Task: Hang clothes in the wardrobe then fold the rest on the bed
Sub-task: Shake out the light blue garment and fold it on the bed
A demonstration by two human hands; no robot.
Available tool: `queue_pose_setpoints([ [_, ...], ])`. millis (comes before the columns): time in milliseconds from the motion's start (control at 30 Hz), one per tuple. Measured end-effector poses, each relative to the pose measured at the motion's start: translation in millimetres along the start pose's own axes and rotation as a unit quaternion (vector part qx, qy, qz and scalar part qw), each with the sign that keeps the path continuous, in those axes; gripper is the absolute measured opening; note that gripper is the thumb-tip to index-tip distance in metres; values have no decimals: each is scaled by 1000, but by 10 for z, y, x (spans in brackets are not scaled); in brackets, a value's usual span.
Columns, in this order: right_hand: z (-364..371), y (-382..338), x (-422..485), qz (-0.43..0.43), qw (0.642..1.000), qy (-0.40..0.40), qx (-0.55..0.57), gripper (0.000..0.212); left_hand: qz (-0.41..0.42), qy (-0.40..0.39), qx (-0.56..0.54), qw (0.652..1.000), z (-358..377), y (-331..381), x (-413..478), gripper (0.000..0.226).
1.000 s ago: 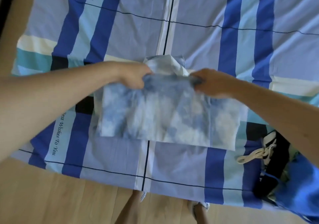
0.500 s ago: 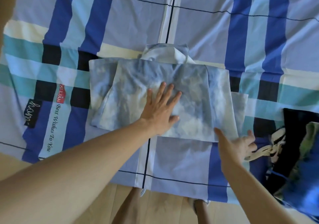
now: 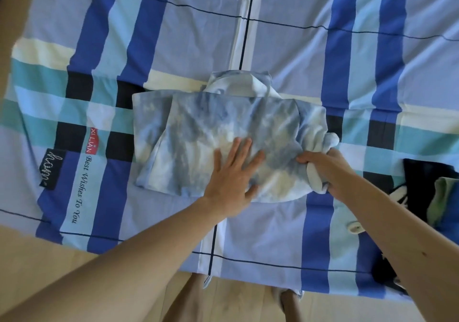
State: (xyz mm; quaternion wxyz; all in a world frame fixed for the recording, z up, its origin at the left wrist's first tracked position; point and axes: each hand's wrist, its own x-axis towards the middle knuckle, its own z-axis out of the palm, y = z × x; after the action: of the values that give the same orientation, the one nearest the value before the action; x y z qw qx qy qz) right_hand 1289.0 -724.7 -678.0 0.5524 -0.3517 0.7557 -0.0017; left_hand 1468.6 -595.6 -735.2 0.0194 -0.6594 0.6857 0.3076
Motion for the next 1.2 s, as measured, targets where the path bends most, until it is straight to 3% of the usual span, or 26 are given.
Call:
queue_pose_setpoints([
  [67, 99, -191, -184, -58, 998, -6, 13, 17, -29, -5, -172, 985, -85, 18, -19, 64],
  [100, 159, -291, -292, -95, 995, -9, 10, 12, -58, -19, -292, 955, -178, 44, -21, 61],
  [133, 273, -403, -424, -131, 991, -11, -9, 10, -100, -25, -427, 898, -288, 29, -53, 56],
  [167, 395, -507, -552, -165, 986, -7, -40, 10, -142, -21, -555, 819, -411, 20, -76, 49],
  [233, 685, -707, -818, -241, 962, 13, -125, 11, -206, -24, -704, 679, -644, -106, -132, 48],
  [300, 1037, -838, -1049, -346, 912, 24, -221, 16, -233, 13, -747, 623, -812, -314, -217, 57],
  [400, 1662, -852, -1237, -500, 787, 6, -361, 21, -238, 144, -789, 548, -969, -701, -407, 49],
  [467, 1966, -762, -1190, -504, 743, -63, -437, 38, -221, 175, -830, 481, -1005, -950, -522, 58],
  [500, 2080, -687, -1133, -481, 733, -130, -463, 57, -234, 174, -833, 470, -1000, -1082, -586, 64],
  [567, 2174, -550, -1036, -429, 742, -256, -447, 87, -287, 159, -799, 505, -950, -1272, -685, 70],
  [633, 2143, -428, -983, -419, 775, -292, -371, 86, -350, 163, -728, 566, -863, -1385, -691, 61],
  [667, 2104, -370, -963, -439, 796, -268, -318, 78, -375, 179, -669, 617, -789, -1446, -671, 52],
  [733, 1992, -242, -874, -493, 833, -124, -218, 63, -393, 197, -542, 716, -699, -1479, -612, 47],
  [800, 1841, -133, -692, -476, 864, 50, -157, 68, -415, 189, -418, 786, -632, -1473, -534, 72],
  [867, 1699, -106, -452, -346, 930, 93, -82, 84, -453, 195, -381, 782, -629, -1431, -499, 97],
  [933, 1635, -155, -252, -172, 983, -10, 56, 99, -470, 194, -439, 741, -627, -1471, -451, 107],
  [1000, 1619, -159, -77, -85, 978, -119, 147, 91, -458, 162, -516, 705, -655, -1533, -438, 104],
  [1100, 1644, -165, 56, -99, 960, -203, 168, 75, -385, 101, -590, 702, -700, -1604, -483, 57],
  [1200, 1674, -234, 7, -105, 946, -252, 173, 65, -350, 51, -641, 681, -752, -1597, -537, 57],
])
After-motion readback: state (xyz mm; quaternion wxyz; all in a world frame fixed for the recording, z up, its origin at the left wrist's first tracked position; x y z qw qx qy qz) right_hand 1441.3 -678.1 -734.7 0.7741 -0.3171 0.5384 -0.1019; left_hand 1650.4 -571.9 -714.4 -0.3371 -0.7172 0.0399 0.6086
